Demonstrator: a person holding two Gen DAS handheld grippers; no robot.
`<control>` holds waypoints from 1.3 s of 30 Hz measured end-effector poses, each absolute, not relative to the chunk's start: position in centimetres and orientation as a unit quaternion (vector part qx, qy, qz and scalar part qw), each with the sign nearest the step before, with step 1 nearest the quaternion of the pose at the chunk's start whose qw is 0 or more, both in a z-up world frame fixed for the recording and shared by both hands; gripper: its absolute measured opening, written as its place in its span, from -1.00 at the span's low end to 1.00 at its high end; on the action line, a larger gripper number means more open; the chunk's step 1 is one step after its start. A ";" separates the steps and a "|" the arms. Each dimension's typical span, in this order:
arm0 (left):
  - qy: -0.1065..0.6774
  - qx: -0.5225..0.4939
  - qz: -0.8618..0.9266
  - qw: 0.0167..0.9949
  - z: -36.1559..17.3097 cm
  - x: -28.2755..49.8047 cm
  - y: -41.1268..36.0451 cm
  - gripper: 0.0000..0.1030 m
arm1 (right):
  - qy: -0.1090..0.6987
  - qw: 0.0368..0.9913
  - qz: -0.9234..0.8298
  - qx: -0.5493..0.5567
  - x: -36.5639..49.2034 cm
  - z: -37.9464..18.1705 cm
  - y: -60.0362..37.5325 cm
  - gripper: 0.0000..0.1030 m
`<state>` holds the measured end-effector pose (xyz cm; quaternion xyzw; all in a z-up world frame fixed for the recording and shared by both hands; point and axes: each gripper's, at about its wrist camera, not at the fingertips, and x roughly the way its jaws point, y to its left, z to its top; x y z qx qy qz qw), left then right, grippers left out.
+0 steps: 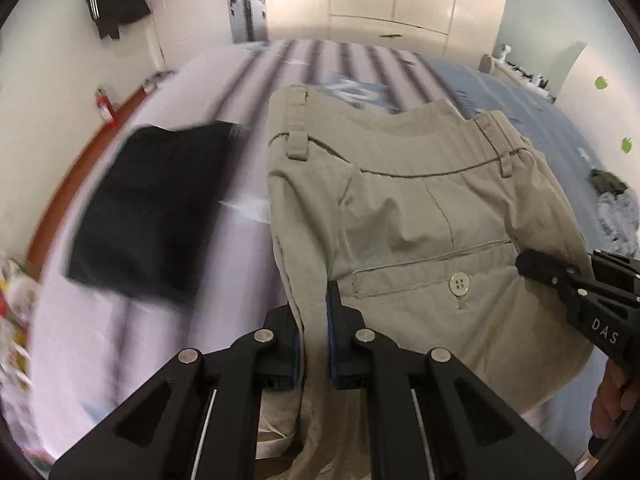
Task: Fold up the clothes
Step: 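Grasp the folded khaki trousers with both grippers and lift them, then carry the folded trousers with both grippers onto the dark folded garment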
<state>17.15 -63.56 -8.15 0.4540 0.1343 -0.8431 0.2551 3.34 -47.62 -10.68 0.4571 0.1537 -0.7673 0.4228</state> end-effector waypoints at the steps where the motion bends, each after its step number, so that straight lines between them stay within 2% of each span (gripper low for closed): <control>1: 0.131 0.454 -0.842 0.259 -8.2 18.6 -66.8 -0.86 | 0.145 0.422 -0.768 0.459 5.0 -10.7 -50.2 -0.80; 7: 0.098 0.468 -0.833 0.279 -7.5 22.6 -81.6 -0.88 | 0.122 0.440 -0.763 0.458 11.3 -10.4 -64.2 -0.80; 15: 0.072 0.471 -0.835 0.275 -8.2 23.3 -93.1 -0.89 | 0.131 0.445 -0.769 0.441 11.9 -11.4 -79.1 -0.80; 22: 0.069 0.502 -0.822 0.260 -12.1 20.9 -98.5 -0.90 | 0.146 0.419 -0.759 0.477 10.5 -15.9 -84.8 -0.79; 27: 0.060 0.513 -0.816 0.258 -14.5 20.8 -98.8 -0.89 | 0.147 0.415 -0.746 0.501 9.9 -19.2 -84.9 -0.66; 29: 0.066 0.510 -0.817 0.259 -14.6 21.3 -98.9 -0.80 | 0.140 0.423 -0.741 0.502 9.4 -19.3 -84.4 -0.56; 31: 0.070 0.503 -0.819 0.267 -14.0 21.6 -99.7 -0.57 | 0.142 0.425 -0.740 0.502 9.0 -18.9 -83.5 -0.30; 33: 0.049 0.495 -0.816 0.294 -13.4 22.2 -100.2 -0.31 | 0.127 0.417 -0.745 0.504 7.7 -18.2 -81.7 -0.14; 37: 0.024 0.486 -0.805 0.338 -12.0 24.0 -101.1 -0.29 | 0.127 0.400 -0.760 0.495 6.5 -16.5 -78.7 -0.10; 39: 0.031 0.488 -0.798 0.353 -11.4 24.9 -101.6 -0.29 | 0.154 0.383 -0.773 0.482 6.8 -15.6 -78.0 -0.10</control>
